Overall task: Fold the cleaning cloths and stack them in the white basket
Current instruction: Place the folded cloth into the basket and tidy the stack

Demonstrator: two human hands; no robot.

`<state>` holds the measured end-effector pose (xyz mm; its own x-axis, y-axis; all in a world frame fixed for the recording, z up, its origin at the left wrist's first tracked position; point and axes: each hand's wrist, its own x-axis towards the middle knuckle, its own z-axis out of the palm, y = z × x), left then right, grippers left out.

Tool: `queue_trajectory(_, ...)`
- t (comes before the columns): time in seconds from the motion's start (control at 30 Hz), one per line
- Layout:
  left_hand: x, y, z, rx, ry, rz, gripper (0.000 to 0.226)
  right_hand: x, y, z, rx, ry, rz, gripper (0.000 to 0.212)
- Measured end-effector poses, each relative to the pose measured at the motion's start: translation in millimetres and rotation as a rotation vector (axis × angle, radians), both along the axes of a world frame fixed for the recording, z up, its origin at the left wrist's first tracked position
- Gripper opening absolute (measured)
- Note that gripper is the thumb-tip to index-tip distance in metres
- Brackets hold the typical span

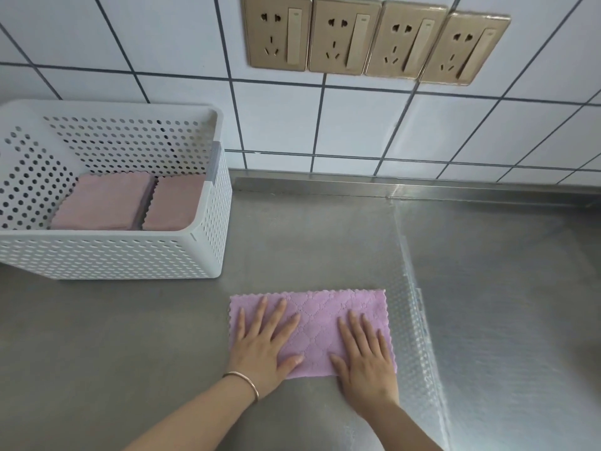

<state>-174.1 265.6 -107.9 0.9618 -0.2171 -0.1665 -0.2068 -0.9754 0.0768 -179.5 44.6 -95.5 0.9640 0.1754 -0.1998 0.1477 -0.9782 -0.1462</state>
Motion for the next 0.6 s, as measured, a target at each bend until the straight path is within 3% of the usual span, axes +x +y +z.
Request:
queue_trajectory(0.17, 1.3, 0.0, -0.1, 0.003, 0.012, 0.001, 0.075, -0.3, -18.6, 5.7, 0.048, 0.027, -0.282, 0.07)
queue_trajectory(0.3, 3.8, -0.7, 4.4, -0.002, 0.087, -0.014, 0.083, 15.3, -9.5, 32.1, 0.313, 0.011, -0.66, 0.062)
queue_trajectory(0.4, 7.8, -3.8, 11.6, -0.001, 0.178, -0.025, 0.085, 32.6, -14.1, 44.2, 0.385, 0.203, -0.936, 0.05)
queue_trajectory(0.5, 12.7, -3.6, 17.0, 0.02, 0.245, -0.013, 0.086, 38.4, -17.0, 56.4, 0.232, 0.435, -0.868, 0.04)
queue_trajectory(0.6, 16.4, -8.1, 22.4, 0.098, 0.349, -0.034, 0.09, 37.4, -20.4, 62.8, 0.246, 0.479, -0.805, 0.032)
